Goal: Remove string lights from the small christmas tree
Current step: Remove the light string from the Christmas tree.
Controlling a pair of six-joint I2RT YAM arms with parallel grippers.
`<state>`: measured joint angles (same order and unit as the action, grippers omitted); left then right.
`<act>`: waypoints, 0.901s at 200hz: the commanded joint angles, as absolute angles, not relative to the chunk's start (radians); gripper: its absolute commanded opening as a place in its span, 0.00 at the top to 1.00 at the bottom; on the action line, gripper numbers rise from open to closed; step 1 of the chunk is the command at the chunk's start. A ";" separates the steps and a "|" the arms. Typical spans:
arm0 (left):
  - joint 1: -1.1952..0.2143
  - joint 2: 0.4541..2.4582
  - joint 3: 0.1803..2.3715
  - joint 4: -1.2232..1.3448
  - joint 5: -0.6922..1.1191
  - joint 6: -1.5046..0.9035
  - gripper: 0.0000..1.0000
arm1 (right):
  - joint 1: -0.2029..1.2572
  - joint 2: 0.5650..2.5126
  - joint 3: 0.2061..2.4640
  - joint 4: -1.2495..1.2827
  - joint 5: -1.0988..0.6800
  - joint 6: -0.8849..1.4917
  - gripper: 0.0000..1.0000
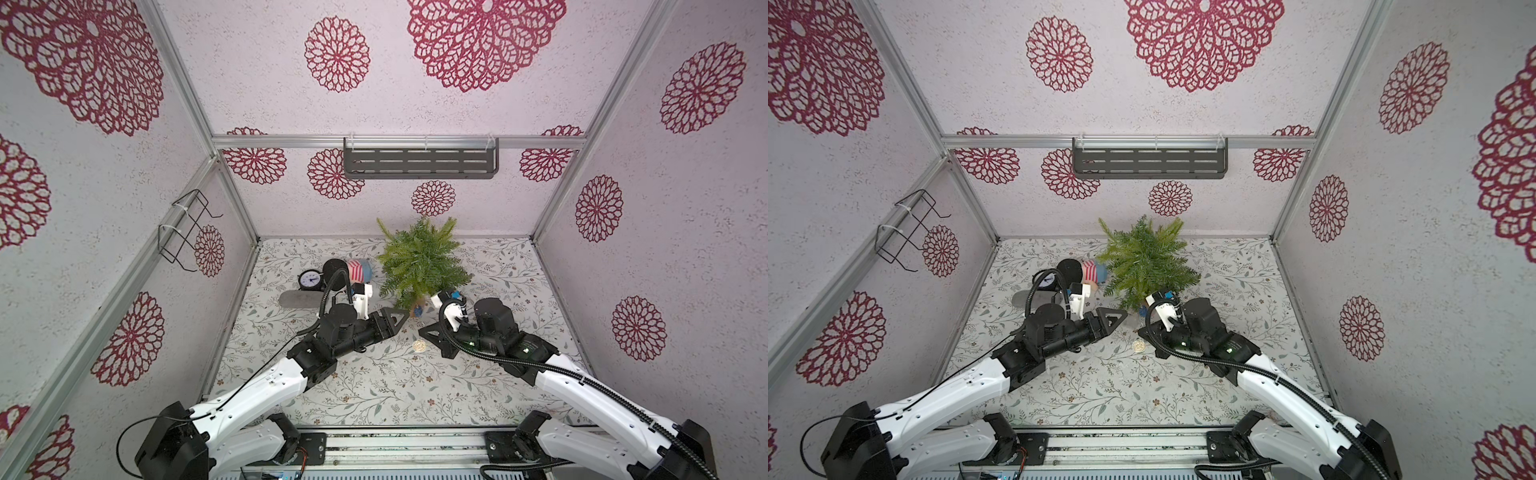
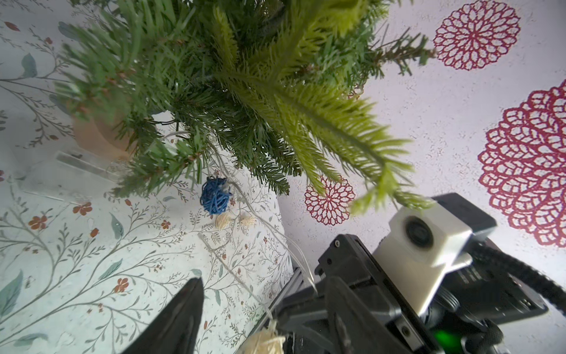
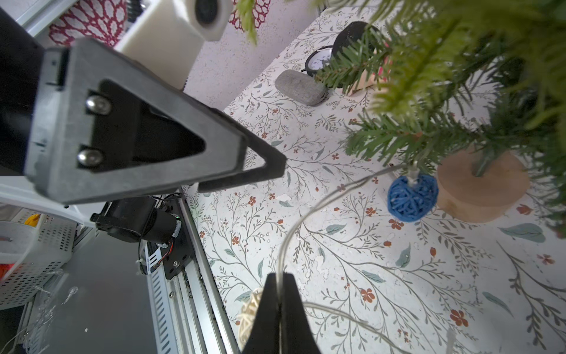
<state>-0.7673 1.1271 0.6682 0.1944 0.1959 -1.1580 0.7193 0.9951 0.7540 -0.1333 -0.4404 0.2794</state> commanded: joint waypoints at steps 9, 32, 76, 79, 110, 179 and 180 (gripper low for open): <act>-0.800 1.174 0.666 0.312 0.177 -1.212 0.35 | 0.743 0.976 0.774 -0.129 -0.437 0.256 1.00; -0.814 1.204 0.675 0.331 0.164 -1.234 0.35 | 0.761 0.984 0.767 -0.116 -0.436 0.258 1.00; -0.827 1.247 0.691 0.359 0.162 -1.268 0.35 | 0.789 1.001 0.764 -0.108 -0.428 0.253 1.00; -0.829 1.250 0.692 0.362 0.162 -1.269 0.34 | 0.791 1.001 0.764 -0.108 -0.427 0.253 1.00; -0.842 1.283 0.702 0.407 0.177 -1.290 0.39 | 0.796 0.998 0.762 -0.117 -0.413 0.245 1.00; -0.864 1.295 0.711 0.446 0.176 -1.296 0.64 | 0.800 1.001 0.752 -0.109 -0.405 0.243 1.00; -0.864 1.295 0.710 0.446 0.176 -1.296 0.64 | 0.800 1.001 0.751 -0.108 -0.405 0.242 1.00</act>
<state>-0.8474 1.2839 0.6785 0.3923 0.1734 -1.2907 0.7902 1.0042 0.7536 -0.1329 -0.4152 0.2623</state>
